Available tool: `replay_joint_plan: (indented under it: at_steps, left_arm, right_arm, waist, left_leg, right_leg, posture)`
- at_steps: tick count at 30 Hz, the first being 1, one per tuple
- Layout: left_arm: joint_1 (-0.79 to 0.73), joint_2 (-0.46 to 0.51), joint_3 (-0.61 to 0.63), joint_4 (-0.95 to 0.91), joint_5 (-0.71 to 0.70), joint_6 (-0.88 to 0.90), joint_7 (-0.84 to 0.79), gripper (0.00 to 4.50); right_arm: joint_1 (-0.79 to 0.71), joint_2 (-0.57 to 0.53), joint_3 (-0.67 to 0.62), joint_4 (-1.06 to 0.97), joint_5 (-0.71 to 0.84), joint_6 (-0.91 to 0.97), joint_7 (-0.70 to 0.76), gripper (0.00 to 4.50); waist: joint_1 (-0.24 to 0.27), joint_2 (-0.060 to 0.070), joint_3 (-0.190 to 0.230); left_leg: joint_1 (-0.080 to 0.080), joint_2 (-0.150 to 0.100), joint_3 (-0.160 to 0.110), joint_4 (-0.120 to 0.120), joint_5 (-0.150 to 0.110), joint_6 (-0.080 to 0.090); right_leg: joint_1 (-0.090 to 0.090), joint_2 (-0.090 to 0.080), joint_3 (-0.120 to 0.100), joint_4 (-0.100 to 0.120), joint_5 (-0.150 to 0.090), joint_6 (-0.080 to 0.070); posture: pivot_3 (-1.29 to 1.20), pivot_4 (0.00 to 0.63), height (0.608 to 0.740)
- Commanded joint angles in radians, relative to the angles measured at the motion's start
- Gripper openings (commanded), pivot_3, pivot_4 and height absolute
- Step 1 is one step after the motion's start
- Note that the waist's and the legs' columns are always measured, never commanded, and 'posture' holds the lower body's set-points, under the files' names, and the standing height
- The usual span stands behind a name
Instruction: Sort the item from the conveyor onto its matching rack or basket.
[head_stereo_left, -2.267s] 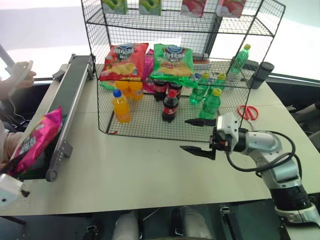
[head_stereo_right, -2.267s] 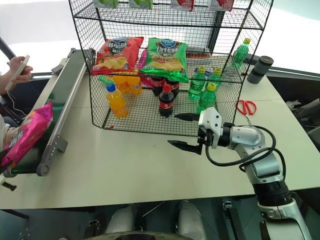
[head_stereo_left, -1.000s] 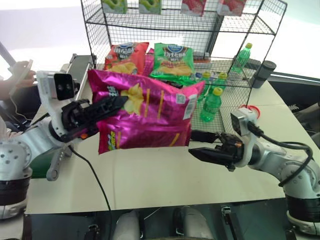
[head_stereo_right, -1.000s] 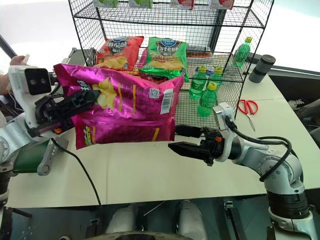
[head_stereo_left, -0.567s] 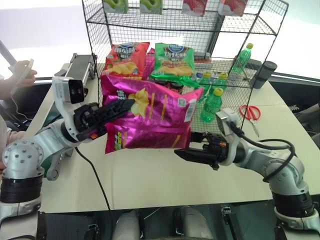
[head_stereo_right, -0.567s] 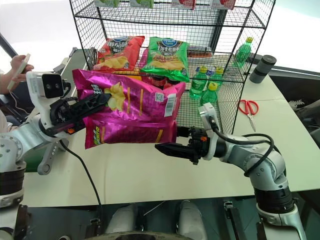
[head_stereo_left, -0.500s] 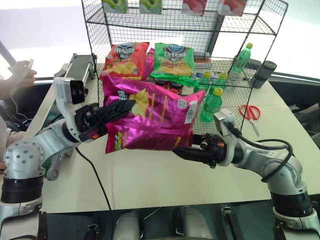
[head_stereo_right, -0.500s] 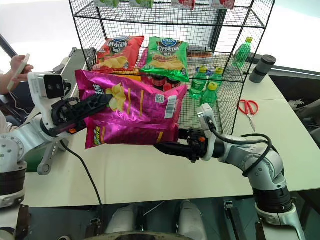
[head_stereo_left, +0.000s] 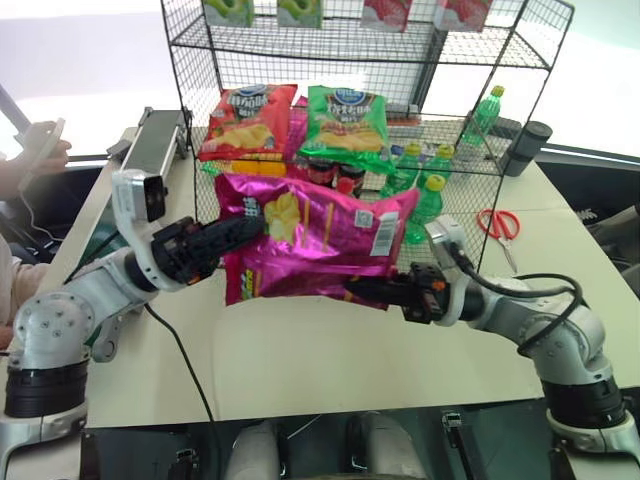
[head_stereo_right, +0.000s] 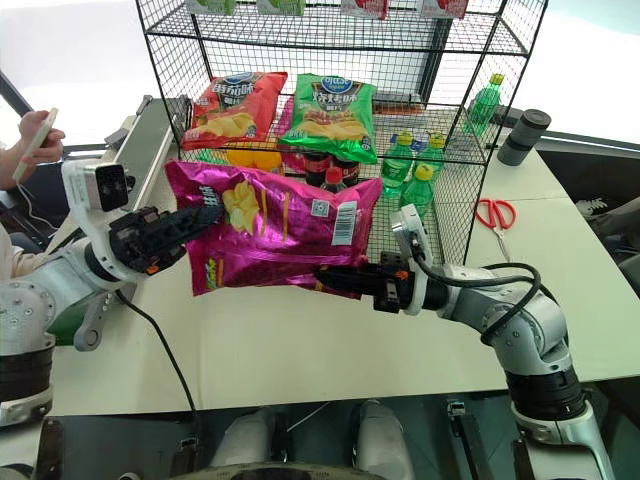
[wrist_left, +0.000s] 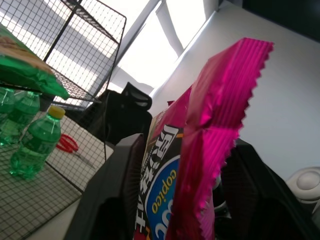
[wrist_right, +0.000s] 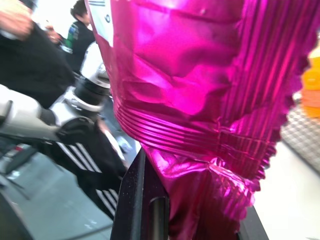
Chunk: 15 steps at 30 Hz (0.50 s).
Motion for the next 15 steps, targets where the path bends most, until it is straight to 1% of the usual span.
replay_joint_plan:
  at_steps: [1, 2, 4, 6, 9, 10, 12, 14, 15]
  left_arm:
    - [0.064, 0.045, 0.051, 0.013, 0.139, -0.073, -0.108, 4.36]
    - [0.079, 0.053, 0.052, 0.019, 0.174, -0.093, -0.132, 4.5]
    - [0.11, 0.055, 0.049, 0.041, 0.266, -0.161, -0.173, 4.5]
    - [0.127, 0.037, 0.031, 0.059, 0.377, -0.26, -0.198, 4.5]
    - [0.117, -0.006, 0.011, 0.079, 0.466, -0.341, -0.201, 4.5]
    - [0.099, -0.033, 0.002, 0.087, 0.498, -0.376, -0.19, 4.5]
    - [0.063, -0.077, -0.02, 0.105, 0.548, -0.423, -0.178, 4.5]
    - [0.037, -0.109, -0.041, 0.119, 0.568, -0.431, -0.184, 4.5]
    - [0.023, -0.131, -0.061, 0.125, 0.606, -0.463, -0.18, 4.5]
  right_arm:
    - [0.081, -0.067, -0.083, -0.081, -0.055, -0.075, 0.023, 0.02]
    - [0.105, -0.082, -0.094, -0.098, -0.069, -0.091, 0.025, 0.02]
    - [0.186, -0.104, -0.174, -0.15, -0.135, -0.177, 0.003, 0.02]
    - [0.225, -0.084, -0.282, -0.198, -0.111, -0.215, -0.061, 0.02]
    - [0.274, -0.1, -0.341, -0.265, -0.239, -0.338, -0.086, 0.02]
    - [0.28, -0.102, -0.368, -0.278, -0.301, -0.395, -0.106, 0.02]
    - [0.242, -0.09, -0.435, -0.263, -0.352, -0.445, -0.192, 0.02]
    - [0.217, -0.096, -0.465, -0.236, -0.431, -0.514, -0.234, 0.02]
    - [0.208, -0.095, -0.479, -0.222, -0.463, -0.545, -0.251, 0.02]
  waist:
    - [0.001, 0.0, 0.0]
    - [0.003, 0.0, 0.0]
    - [0.006, 0.0, 0.0]
    - [0.016, 0.0, 0.0]
    - [0.023, 0.001, 0.0]
    - [0.023, 0.001, 0.0]
    - [0.026, 0.0, 0.0]
    - [0.025, 0.0, 0.0]
    - [0.024, 0.0, 0.0]
  left_leg:
    - [0.0, 0.0, 0.0, 0.0, 0.0, 0.0]
    - [-0.001, 0.0, 0.0, 0.0, 0.0, 0.0]
    - [-0.001, 0.0, 0.0, -0.001, 0.0, 0.0]
    - [-0.001, 0.0, 0.0, -0.001, -0.002, 0.003]
    - [-0.001, 0.0, 0.001, -0.001, -0.004, 0.006]
    - [-0.001, 0.001, 0.001, -0.001, -0.004, 0.007]
    - [-0.001, 0.001, 0.001, -0.001, -0.005, 0.007]
    - [-0.002, 0.001, 0.001, 0.0, -0.005, 0.008]
    - [-0.002, 0.0, 0.001, 0.0, -0.005, 0.008]
  right_leg:
    - [0.0, 0.0, 0.0, 0.0, 0.0, 0.0]
    - [0.0, 0.0, 0.0, -0.001, 0.0, 0.0]
    - [0.0, 0.0, -0.001, -0.002, 0.0, 0.0]
    - [0.0, 0.0, -0.001, -0.004, 0.0, 0.0]
    - [0.0, 0.0, 0.0, -0.006, 0.0, 0.0]
    - [0.0, 0.0, 0.0, -0.006, 0.0, 0.0]
    - [0.001, 0.0, 0.0, -0.007, 0.0, 0.0]
    - [0.001, 0.0, 0.0, -0.007, 0.0, 0.0]
    - [0.001, 0.0, 0.0, -0.008, 0.0, 0.0]
  posture:
    - [0.0, 0.15, 0.738]
    - [0.0, 0.15, 0.738]
    - [0.0, 0.15, 0.738]
    - [0.0, 0.15, 0.738]
    - [0.0, 0.15, 0.738]
    - [0.0, 0.15, 0.738]
    - [0.0, 0.15, 0.738]
    - [0.0, 0.15, 0.738]
    - [0.0, 0.15, 0.738]
